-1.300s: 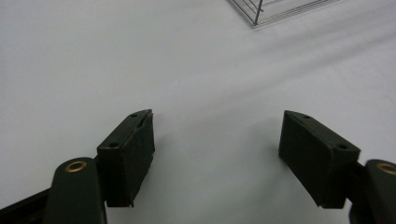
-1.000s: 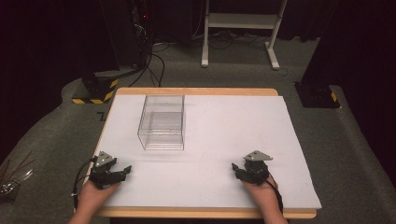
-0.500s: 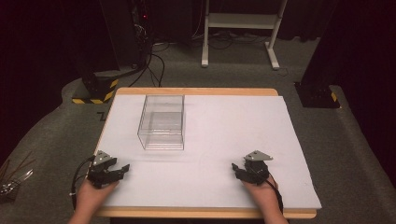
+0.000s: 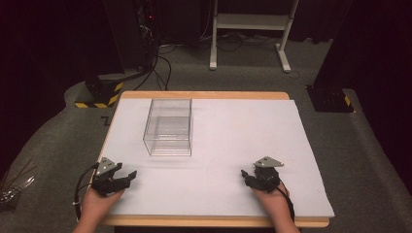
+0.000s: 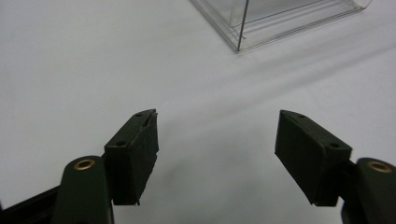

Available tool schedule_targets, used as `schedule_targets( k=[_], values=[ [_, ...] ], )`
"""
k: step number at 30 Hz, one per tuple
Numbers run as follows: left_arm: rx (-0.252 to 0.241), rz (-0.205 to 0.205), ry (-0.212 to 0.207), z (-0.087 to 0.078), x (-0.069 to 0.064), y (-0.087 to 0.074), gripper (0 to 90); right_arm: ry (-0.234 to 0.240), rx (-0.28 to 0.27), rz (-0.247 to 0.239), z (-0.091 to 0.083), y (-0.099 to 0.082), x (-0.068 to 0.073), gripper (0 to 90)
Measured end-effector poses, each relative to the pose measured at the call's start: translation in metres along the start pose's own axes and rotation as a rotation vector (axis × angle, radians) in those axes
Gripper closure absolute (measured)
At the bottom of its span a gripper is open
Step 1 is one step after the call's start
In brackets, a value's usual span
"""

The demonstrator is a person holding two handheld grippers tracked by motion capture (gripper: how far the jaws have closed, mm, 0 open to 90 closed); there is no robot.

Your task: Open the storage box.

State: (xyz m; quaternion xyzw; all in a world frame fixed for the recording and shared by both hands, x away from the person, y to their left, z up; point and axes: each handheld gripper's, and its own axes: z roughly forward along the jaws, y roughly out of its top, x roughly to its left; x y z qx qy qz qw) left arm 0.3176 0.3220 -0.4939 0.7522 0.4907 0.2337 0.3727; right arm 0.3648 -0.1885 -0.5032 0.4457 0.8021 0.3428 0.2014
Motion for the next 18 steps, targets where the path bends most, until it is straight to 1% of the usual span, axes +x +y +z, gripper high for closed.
schedule_targets(
  k=[2,5,9,10,13,14,16,18],
  values=[
    [-0.02,0.003,-0.012,-0.002,-0.002,0.001,32.9,0.0,0.0,0.001,0.0,0.0,0.0,37.8],
    [-0.035,0.005,-0.024,-0.003,-0.003,0.002,33.4,0.0,0.001,0.003,0.0,0.0,0.0,37.8],
    [-0.043,0.031,-0.037,-0.002,-0.007,0.002,33.5,0.0,0.001,0.003,0.0,0.0,0.0,37.8],
    [-0.046,0.022,-0.042,-0.002,-0.008,0.002,33.5,0.0,0.001,0.004,0.0,0.0,0.0,37.8],
    [-0.05,0.017,-0.063,-0.002,-0.01,0.004,33.5,0.0,0.001,0.003,0.0,0.0,0.0,37.8],
    [-0.05,0.01,-0.074,-0.002,-0.011,0.005,33.5,0.0,0.0,-0.002,0.0,0.0,0.0,37.8],
    [-0.054,0.011,-0.079,-0.002,-0.012,0.006,33.6,0.0,0.0,0.0,0.0,0.0,0.0,37.8],
    [-0.063,0.013,-0.099,-0.003,-0.014,0.009,34.0,0.001,0.0,0.001,0.0,0.0,0.0,37.8]
  ],
)
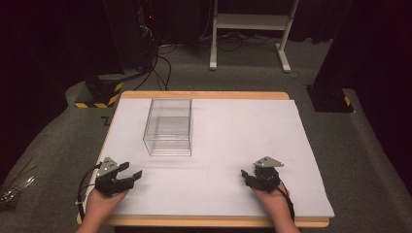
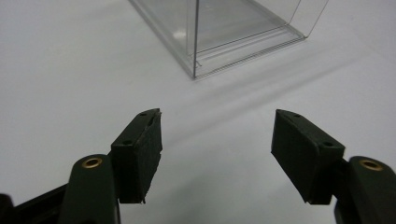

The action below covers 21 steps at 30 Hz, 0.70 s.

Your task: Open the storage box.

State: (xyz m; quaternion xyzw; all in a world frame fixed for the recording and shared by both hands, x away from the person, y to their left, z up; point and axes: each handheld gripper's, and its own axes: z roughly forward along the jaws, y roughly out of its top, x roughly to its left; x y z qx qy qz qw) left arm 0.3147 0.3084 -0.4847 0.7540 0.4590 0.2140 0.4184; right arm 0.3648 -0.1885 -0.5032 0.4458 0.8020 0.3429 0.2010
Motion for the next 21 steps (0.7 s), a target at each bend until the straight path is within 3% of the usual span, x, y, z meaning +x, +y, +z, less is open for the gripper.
schedule_targets(
  k=[7,10,17,21],
  values=[
    [-0.044,0.005,-0.046,-0.004,-0.004,0.01,33.5,0.0,0.001,0.001,0.0,0.0,0.0,37.6],
    [-0.06,-0.014,-0.085,-0.003,-0.008,0.016,32.2,0.001,0.0,-0.001,0.0,0.0,0.0,37.6],
    [-0.063,-0.01,-0.088,0.002,-0.012,0.024,29.8,0.0,0.0,0.0,0.0,0.0,0.0,37.6],
    [-0.057,0.017,-0.07,0.005,-0.015,0.032,29.0,0.0,0.0,0.0,0.0,0.0,0.0,37.6]
  ],
)
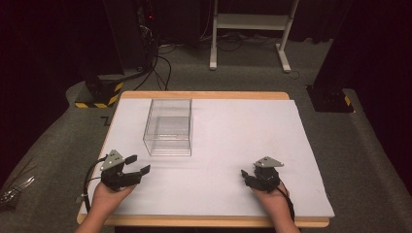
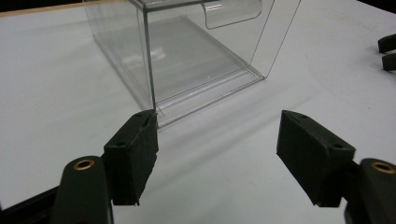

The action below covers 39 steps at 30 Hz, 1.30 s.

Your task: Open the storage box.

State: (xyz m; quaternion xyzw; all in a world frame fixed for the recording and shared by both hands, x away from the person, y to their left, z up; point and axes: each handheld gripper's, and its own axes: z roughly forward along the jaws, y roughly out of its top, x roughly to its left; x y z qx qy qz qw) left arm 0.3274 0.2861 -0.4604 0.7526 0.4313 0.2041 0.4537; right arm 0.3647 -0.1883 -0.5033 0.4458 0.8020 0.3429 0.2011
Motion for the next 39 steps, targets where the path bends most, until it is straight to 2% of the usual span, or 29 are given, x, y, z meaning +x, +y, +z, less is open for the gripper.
schedule_targets(
  k=[12,18,23,24,33,39],
  values=[
    [0.001,0.013,-0.002,0.016,-0.004,0.016,25.6,0.001,-0.001,-0.003,0.0,0.0,0.0,37.6],
    [-0.024,-0.023,-0.034,0.025,-0.004,0.02,25.7,0.004,0.0,-0.001,0.0,0.0,0.0,37.0],
    [-0.013,-0.006,-0.027,0.032,-0.006,0.022,25.8,0.005,0.001,0.0,0.0,0.0,0.0,36.8],
    [-0.002,0.009,-0.025,0.035,-0.007,0.023,25.8,0.005,0.001,0.001,0.0,0.0,0.0,36.8],
    [0.011,0.028,-0.014,0.046,-0.008,0.03,27.0,0.006,0.001,0.0,0.0,0.0,0.0,36.6],
    [0.001,0.007,-0.033,0.051,-0.006,0.031,30.5,0.007,0.0,0.0,0.0,0.0,0.0,36.4]
  ],
)
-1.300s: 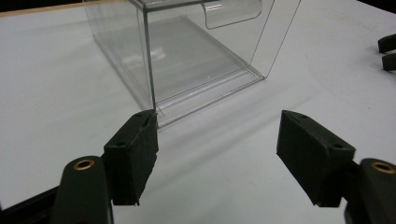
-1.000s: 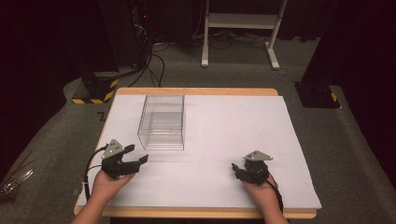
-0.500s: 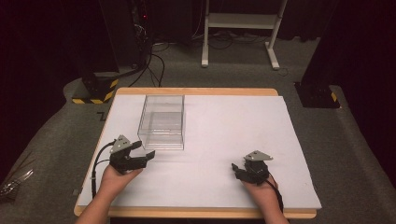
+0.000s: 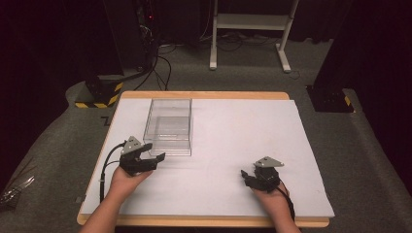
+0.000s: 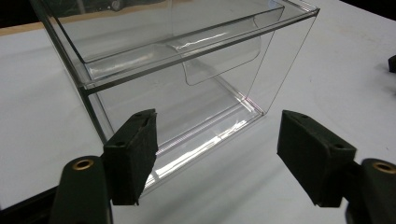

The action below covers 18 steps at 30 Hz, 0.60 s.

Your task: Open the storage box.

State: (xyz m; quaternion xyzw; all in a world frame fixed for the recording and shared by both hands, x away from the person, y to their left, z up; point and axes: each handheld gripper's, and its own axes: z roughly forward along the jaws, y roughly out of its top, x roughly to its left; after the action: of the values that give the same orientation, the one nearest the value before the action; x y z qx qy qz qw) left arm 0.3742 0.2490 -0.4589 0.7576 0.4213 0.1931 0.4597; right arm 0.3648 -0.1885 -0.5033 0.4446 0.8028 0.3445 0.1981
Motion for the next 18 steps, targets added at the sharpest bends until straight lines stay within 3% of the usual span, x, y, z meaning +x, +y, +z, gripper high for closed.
schedule_targets(
  k=[9,18],
  values=[
    [0.004,0.018,-0.01,0.005,0.0,0.01,34.0,0.0,0.0,0.0,0.0,0.0,0.0,36.3],
    [-0.001,-0.004,-0.014,0.013,0.004,0.015,36.6,0.001,0.0,-0.001,0.0,0.0,0.0,36.2]
  ],
)
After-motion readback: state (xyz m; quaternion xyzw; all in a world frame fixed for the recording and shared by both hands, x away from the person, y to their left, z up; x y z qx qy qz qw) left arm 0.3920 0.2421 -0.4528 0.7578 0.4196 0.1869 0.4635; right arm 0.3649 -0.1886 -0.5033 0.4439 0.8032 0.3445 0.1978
